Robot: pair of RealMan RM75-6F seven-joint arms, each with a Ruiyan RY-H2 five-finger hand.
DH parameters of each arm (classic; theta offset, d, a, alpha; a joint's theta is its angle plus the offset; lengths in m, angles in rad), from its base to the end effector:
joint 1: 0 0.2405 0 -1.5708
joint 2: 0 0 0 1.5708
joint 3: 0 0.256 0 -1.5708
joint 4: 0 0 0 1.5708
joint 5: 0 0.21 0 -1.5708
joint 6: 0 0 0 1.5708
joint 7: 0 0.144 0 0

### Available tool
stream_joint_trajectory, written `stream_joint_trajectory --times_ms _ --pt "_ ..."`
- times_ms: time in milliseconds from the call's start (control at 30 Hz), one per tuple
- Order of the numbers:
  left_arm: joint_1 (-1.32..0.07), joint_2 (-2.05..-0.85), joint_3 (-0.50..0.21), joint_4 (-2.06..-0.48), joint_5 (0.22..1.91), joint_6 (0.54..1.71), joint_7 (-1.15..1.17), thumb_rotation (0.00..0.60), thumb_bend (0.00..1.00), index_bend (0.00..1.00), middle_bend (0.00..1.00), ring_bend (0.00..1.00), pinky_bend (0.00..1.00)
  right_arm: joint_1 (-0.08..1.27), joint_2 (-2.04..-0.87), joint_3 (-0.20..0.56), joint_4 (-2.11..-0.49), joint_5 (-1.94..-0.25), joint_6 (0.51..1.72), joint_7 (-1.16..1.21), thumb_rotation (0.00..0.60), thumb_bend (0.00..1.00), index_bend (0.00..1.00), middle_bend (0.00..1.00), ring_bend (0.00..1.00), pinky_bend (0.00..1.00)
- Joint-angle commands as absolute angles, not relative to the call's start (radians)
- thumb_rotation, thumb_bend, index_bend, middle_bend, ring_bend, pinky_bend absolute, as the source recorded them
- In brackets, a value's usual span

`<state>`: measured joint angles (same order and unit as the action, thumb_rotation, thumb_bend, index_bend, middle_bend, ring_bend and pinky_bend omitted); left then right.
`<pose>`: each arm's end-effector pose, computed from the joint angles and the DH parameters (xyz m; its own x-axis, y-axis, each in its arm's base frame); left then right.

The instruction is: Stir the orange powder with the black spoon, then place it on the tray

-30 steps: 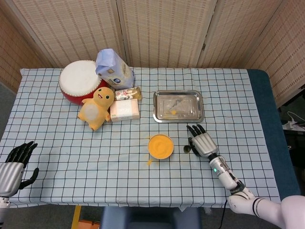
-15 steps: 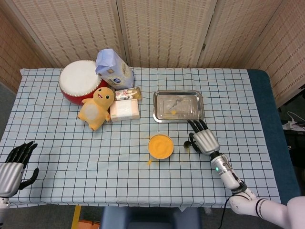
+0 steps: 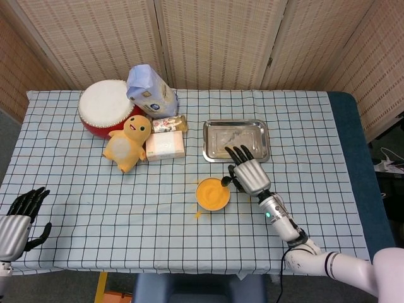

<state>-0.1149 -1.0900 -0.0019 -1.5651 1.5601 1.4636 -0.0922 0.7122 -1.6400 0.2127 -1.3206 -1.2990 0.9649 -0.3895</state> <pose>-0.3149 0.1809 0.1606 0.3899 0.0594 0.9189 0.9191 -0.0856 -0.3845 -0.1476 -0.3514 -0.0285 0.5600 -0.1135 0.8207 -0.7628 -0.4570 0.4574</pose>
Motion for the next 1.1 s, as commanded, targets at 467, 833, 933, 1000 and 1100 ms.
stream_joint_trajectory --times_ms 467,833,933,1000,1100 --pt "-0.111 -1.079 0.004 -1.561 1.576 1.476 -0.128 0.6 0.46 0.0 0.0 0.0 0.09 0.789 -1.714 0.202 -1.352 -1.214 0.93 -0.572 0.6 0.4 0.53 0.0 0.0 0.0" --pt "-0.109 -1.08 0.006 -1.564 1.584 1.482 -0.123 0.6 0.46 0.0 0.0 0.0 0.09 0.778 -1.668 0.177 -1.407 -1.184 0.935 -0.599 0.6 0.4 0.47 0.0 0.0 0.0" --pt "-0.109 -1.081 0.006 -1.564 1.586 1.484 -0.12 0.6 0.46 0.0 0.0 0.0 0.09 0.775 -1.652 0.17 -1.42 -1.176 0.938 -0.603 0.6 0.4 0.45 0.0 0.0 0.0" --pt "-0.109 -1.081 0.006 -1.563 1.586 1.485 -0.122 0.6 0.46 0.0 0.0 0.0 0.09 0.774 -1.646 0.174 -1.425 -1.178 0.951 -0.599 0.6 0.4 0.45 0.0 0.0 0.0" --pt "-0.107 -1.08 0.006 -1.561 1.588 1.488 -0.124 0.6 0.46 0.0 0.0 0.0 0.09 0.77 -1.63 0.187 -1.424 -1.167 0.962 -0.581 0.6 0.4 0.44 0.0 0.0 0.0"
